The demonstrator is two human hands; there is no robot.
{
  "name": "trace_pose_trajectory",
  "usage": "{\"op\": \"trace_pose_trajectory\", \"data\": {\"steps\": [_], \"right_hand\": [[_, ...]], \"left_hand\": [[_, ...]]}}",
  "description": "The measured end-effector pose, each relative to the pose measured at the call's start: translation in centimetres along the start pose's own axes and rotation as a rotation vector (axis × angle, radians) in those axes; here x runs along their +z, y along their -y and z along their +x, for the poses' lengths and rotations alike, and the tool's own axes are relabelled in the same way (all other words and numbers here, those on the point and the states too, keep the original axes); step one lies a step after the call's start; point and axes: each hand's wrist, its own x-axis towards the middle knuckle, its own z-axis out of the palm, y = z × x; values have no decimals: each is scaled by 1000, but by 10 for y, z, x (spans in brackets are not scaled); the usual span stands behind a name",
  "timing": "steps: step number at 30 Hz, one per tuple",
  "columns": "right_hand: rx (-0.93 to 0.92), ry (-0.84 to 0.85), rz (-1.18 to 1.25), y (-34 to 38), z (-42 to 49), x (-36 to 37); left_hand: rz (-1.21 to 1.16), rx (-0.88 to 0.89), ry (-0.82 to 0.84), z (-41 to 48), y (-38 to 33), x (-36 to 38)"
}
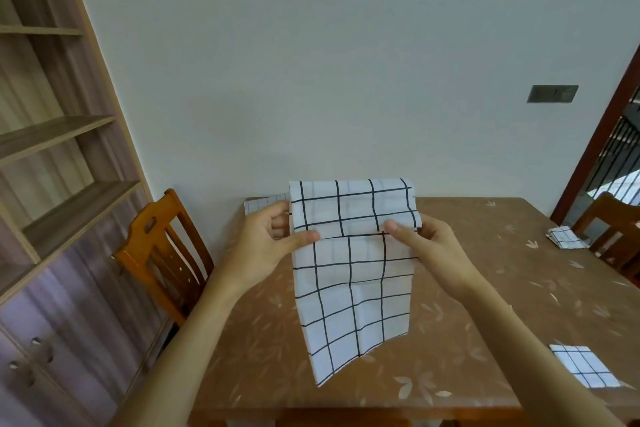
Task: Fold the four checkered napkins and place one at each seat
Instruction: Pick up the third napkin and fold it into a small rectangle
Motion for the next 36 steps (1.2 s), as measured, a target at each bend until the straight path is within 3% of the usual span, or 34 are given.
{"op": "trace_pose_trajectory", "data": {"steps": [6,12,19,23,29,36], "right_hand": [[-14,-18,30,1,3,1],[-52,-24,-13,-1,5,-4],[-22,-16,4,-4,6,-10],[-61,-13,-61,1,5,-10],[-113,18,-72,4,7,-9],[-30,-22,3,-2,7,-10]], "left_hand": [[20,-28,-21,1,-2,-2],[0,-127,141,0,2,-9],[-40,-196,7,4,2,-10],[-17,-210,93,1,-7,-3],[-319,-326,58,1,-11,2],[-153,-167,16,0,-9,0]]}}
